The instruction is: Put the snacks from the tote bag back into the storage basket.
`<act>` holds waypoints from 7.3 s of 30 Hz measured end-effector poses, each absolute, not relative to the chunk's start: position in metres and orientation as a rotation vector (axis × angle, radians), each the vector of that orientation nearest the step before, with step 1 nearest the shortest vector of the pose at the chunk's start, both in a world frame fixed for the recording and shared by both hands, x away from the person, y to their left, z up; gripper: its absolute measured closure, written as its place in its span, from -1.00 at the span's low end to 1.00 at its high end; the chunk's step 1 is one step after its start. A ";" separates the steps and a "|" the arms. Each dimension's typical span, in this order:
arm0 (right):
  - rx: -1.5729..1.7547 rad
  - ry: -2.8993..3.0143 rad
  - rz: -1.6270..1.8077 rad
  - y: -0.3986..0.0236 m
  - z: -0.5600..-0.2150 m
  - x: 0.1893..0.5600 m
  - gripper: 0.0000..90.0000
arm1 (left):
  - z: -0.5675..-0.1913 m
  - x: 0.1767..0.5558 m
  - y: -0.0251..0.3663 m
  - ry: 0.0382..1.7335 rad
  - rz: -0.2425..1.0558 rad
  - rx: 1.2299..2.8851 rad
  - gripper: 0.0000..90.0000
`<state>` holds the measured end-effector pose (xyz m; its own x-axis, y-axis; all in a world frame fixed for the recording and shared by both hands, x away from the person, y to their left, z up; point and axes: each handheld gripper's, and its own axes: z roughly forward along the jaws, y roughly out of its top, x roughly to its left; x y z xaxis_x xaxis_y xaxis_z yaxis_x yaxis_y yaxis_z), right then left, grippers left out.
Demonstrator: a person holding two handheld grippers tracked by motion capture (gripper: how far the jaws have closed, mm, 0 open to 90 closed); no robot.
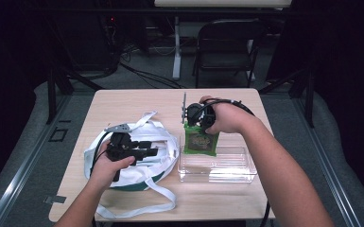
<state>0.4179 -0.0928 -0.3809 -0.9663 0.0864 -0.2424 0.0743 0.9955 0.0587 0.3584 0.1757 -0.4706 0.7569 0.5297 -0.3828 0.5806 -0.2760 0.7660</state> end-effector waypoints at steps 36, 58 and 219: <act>0.053 2.827 0.081 -0.085 -0.415 0.434 0.69 | -0.475 0.359 0.184 0.879 -0.054 1.934 0.07; 0.048 2.807 0.091 -0.088 -0.436 0.441 0.68 | -0.477 0.357 0.191 0.908 -0.048 1.924 0.07; 0.666 2.630 0.558 -0.108 -0.386 0.411 -0.01 | -0.478 0.367 0.190 0.913 -0.068 1.913 0.05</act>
<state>0.4109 -0.1079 -0.3858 -0.8201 0.5142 -0.2512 0.3679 0.8099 0.4568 0.3669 0.1904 -0.4781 0.7163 0.5638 -0.4112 0.6187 -0.2404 0.7480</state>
